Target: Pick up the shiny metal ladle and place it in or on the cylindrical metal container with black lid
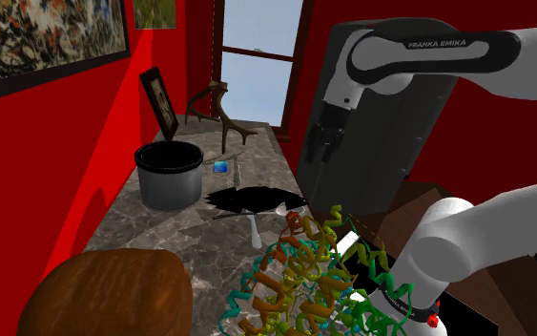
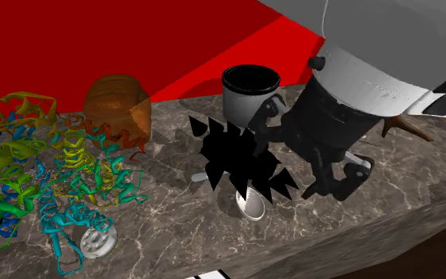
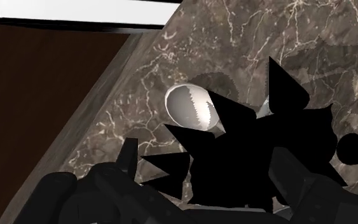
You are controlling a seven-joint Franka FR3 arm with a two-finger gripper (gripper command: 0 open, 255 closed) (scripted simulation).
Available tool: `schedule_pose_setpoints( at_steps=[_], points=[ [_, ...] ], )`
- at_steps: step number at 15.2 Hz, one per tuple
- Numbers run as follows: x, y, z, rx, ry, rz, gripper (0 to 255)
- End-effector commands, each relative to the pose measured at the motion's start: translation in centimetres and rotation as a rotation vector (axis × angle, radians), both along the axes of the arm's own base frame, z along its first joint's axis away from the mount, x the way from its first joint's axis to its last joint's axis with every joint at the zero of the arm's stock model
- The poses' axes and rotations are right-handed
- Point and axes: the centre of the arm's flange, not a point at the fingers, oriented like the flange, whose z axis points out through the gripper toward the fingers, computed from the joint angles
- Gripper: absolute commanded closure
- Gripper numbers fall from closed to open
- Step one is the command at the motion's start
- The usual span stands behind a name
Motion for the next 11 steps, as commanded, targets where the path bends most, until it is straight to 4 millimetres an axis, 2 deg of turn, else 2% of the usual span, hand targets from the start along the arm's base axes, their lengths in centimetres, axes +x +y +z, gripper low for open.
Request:
schedule_pose_setpoints(
  at_steps=[1,9,11],
  points=[
    [0.7,-0.9,-2.6,0.046,0.027,-0.004,0],
    [2.8,-3.9,-14.2,0.223,0.136,-0.019,0],
    [2.6,-3.4,-15.1,0.223,0.136,-0.019,0]
  ],
)
